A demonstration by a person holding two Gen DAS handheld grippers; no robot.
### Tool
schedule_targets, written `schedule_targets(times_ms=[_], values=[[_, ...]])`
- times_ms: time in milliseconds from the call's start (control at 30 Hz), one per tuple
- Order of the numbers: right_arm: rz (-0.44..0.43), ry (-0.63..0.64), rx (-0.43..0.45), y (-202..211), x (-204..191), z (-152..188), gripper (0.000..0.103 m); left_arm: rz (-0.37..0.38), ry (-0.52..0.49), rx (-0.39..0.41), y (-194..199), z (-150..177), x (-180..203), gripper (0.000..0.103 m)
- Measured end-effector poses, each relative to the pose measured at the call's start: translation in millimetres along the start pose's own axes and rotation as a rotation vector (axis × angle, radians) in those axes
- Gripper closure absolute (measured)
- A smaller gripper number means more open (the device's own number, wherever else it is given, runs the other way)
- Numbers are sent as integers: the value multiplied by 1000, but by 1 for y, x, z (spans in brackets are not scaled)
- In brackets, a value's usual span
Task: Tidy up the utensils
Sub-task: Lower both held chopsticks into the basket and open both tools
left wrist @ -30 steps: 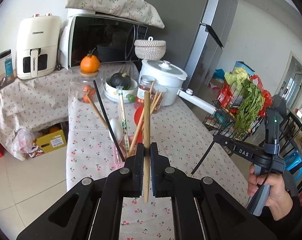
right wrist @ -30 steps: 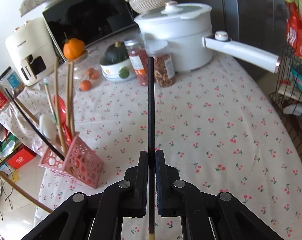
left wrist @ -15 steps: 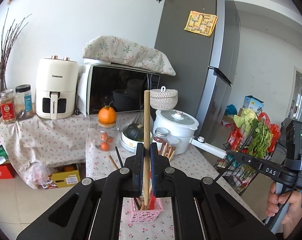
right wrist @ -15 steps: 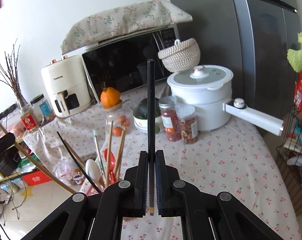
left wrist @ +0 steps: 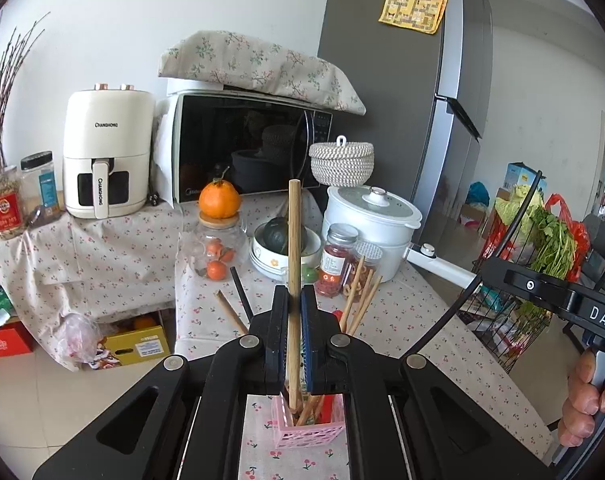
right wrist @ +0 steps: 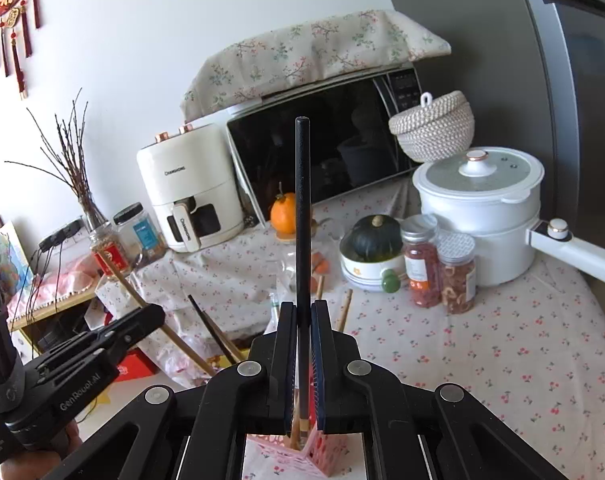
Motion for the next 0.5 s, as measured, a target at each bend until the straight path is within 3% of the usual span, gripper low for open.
schedule_targets(times_ms=[333,400,467,500], values=[[4,-26,-126,-49,12,24,96,-13,-10,-106,-27,18,3,94],[6,-38,-131,-53,15,27,93,-13,-8,-100,-23,16,3,83],[-5,-53,-124,-51,16,26,89,-10,4,-83,-16,15,1,54],[-11,-58,-110,-48,17,25,85,-8,16,-73,-12,14,-1,49]])
Point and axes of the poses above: each gripper's, at about its wrist camera, not at the fingertips, and y roughly against the way its jaws point, x to its right, z to its underside, the point moved 5 cm from there along -y, roughly the way its jaws point, and after that the axes turned 15 degrees about -z, right-handed, at the moved point
